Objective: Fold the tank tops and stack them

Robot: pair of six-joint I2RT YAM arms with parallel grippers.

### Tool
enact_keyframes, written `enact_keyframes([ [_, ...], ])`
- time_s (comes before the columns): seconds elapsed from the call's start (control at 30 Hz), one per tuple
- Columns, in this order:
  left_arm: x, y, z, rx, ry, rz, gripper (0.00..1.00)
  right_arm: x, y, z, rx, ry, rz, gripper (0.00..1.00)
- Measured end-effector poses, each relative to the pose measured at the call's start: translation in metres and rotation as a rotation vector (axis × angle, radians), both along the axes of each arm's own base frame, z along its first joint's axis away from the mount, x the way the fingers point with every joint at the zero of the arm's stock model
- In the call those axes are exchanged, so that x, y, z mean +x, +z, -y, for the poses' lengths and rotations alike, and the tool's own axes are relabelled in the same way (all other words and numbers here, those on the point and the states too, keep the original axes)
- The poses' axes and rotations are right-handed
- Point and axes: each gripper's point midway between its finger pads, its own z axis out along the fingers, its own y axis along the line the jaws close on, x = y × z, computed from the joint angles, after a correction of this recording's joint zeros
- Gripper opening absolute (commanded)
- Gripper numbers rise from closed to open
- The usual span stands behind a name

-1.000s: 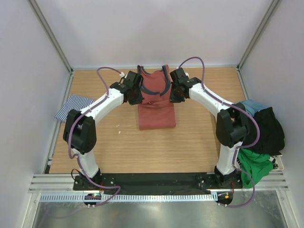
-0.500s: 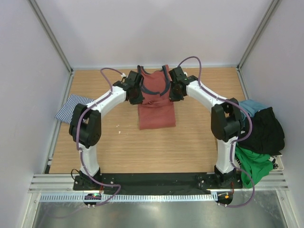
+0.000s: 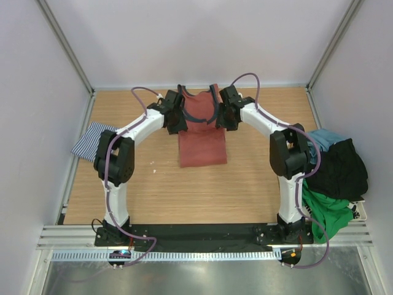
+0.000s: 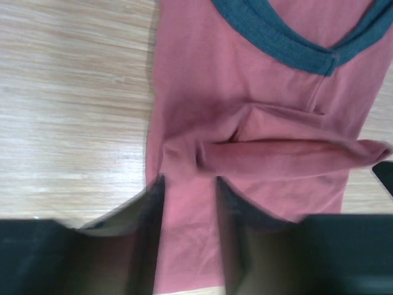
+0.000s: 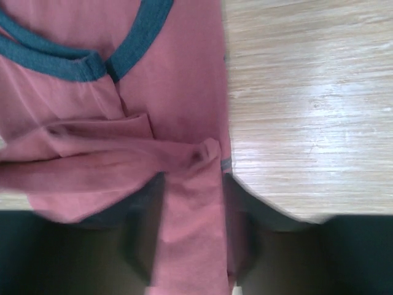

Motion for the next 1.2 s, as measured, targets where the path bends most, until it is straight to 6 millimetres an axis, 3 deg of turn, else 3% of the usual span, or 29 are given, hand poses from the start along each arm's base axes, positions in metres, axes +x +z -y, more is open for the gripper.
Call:
enact_keyframes([
  [0.1, 0.002, 0.001, -0.003, 0.003, 0.008, 0.005, 0.63, 0.003, 0.001, 0.000, 0.008, -0.004, 0.010, 0.69],
  [0.2, 0.004, 0.009, -0.006, 0.012, 0.011, 0.028, 0.68, 0.007, 0.008, 0.002, 0.018, -0.008, 0.047, 0.68],
  [0.37, -0.012, 0.039, -0.014, -0.005, 0.005, 0.082, 0.65, -0.022, 0.024, 0.012, 0.050, 0.007, 0.088, 0.54],
  [0.47, -0.035, 0.059, -0.016, -0.041, -0.018, 0.117, 0.64, -0.048, 0.037, 0.012, 0.112, 0.043, 0.110, 0.55],
  [0.53, -0.052, 0.064, -0.013, -0.065, -0.039, 0.132, 0.64, -0.065, 0.041, 0.011, 0.152, 0.067, 0.119, 0.65],
  [0.6, -0.070, 0.057, -0.007, -0.094, -0.068, 0.125, 0.64, -0.082, 0.038, 0.010, 0.185, 0.095, 0.116, 0.72],
  [0.73, -0.108, 0.017, -0.001, -0.114, -0.111, 0.023, 0.62, -0.111, 0.017, 0.010, 0.227, 0.143, 0.075, 0.71],
  [0.8, -0.117, 0.004, 0.000, -0.119, -0.118, -0.022, 0.60, -0.122, 0.005, 0.009, 0.240, 0.160, 0.045, 0.70],
  [0.97, -0.104, 0.002, 0.019, -0.175, -0.148, -0.030, 0.58, -0.138, -0.012, 0.004, 0.289, 0.198, 0.011, 0.70],
  [1.1, -0.079, 0.007, 0.045, -0.232, -0.179, -0.016, 0.58, -0.135, -0.011, -0.008, 0.346, 0.233, 0.034, 0.78],
  [1.2, -0.062, 0.008, 0.063, -0.278, -0.191, -0.011, 0.58, -0.131, -0.008, -0.014, 0.375, 0.254, 0.060, 0.78],
])
